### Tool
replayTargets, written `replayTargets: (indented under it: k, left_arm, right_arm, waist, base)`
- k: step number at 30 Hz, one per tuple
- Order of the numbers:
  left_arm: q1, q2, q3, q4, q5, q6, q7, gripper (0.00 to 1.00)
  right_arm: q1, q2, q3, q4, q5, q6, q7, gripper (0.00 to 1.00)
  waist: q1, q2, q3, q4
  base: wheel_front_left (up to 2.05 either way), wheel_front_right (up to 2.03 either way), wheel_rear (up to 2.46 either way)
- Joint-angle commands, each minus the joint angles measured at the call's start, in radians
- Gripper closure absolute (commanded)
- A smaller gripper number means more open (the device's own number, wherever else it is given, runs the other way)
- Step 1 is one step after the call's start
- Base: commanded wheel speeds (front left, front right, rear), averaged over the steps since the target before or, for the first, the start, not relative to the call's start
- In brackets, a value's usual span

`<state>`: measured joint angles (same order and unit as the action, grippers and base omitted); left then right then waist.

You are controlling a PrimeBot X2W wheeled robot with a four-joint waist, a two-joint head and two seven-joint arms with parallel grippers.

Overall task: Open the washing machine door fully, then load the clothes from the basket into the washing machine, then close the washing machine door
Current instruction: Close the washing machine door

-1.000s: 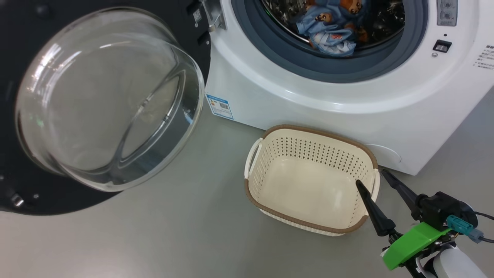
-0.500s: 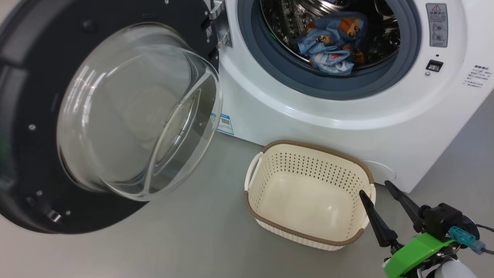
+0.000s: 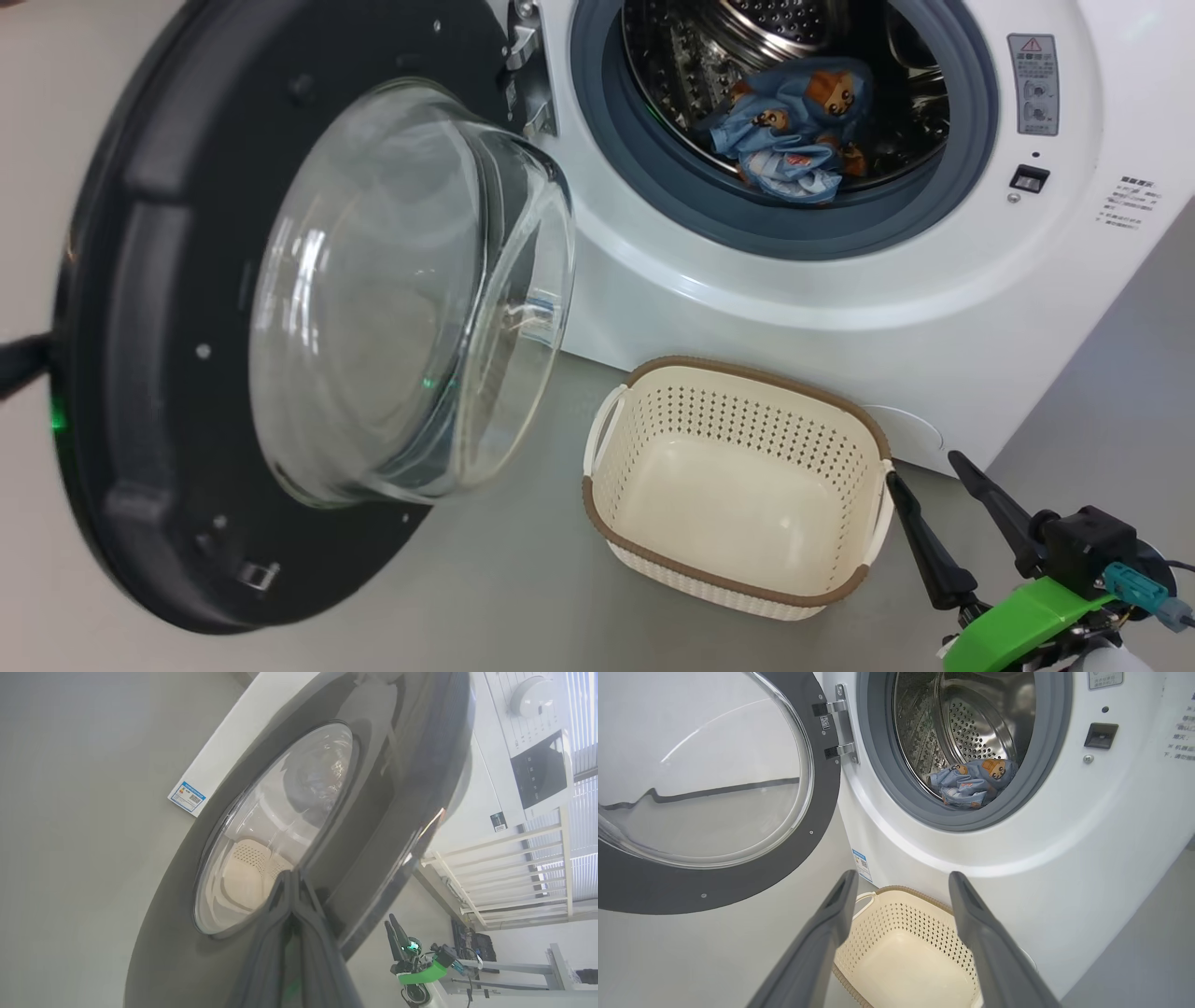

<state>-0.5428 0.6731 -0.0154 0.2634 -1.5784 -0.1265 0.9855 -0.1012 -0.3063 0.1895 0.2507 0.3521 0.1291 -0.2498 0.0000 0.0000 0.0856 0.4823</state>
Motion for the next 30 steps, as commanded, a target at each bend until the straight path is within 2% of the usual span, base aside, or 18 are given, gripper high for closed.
replayTargets:
  k: [1,10,16,30]
  left_arm:
    - [-0.012,0.041,0.032,-0.049,-0.014,-0.004,0.019,1.0]
    - [0.016,0.006,0.014,-0.205,-0.04,-0.004,0.073,1.0]
    - [0.028,-0.049,-0.027,-0.307,-0.031,-0.004,0.087,1.0]
    - [-0.033,-0.157,-0.127,-0.33,0.029,-0.004,0.064,1.0]
  right_arm:
    - [0.007,-0.006,0.013,-0.026,-0.012,0.002,-0.012,0.0]
    - [0.026,-0.002,-0.013,-0.033,-0.017,0.002,-0.012,0.0]
    - [0.031,0.0,-0.029,-0.036,-0.021,0.002,-0.012,0.0]
    - [0.034,0.017,-0.044,-0.042,-0.025,0.002,-0.012,0.0]
  waist:
    - [0.0,0.0,-0.004,-0.004]
    - [0.0,0.0,-0.02,-0.032]
    - [0.0,0.0,-0.022,-0.079]
    - [0.0,0.0,-0.033,-0.245]
  base:
    - [0.0,0.0,0.0]
    - [0.0,0.0,0.0]
    - [0.0,0.0,0.0]
    - [0.0,0.0,0.0]
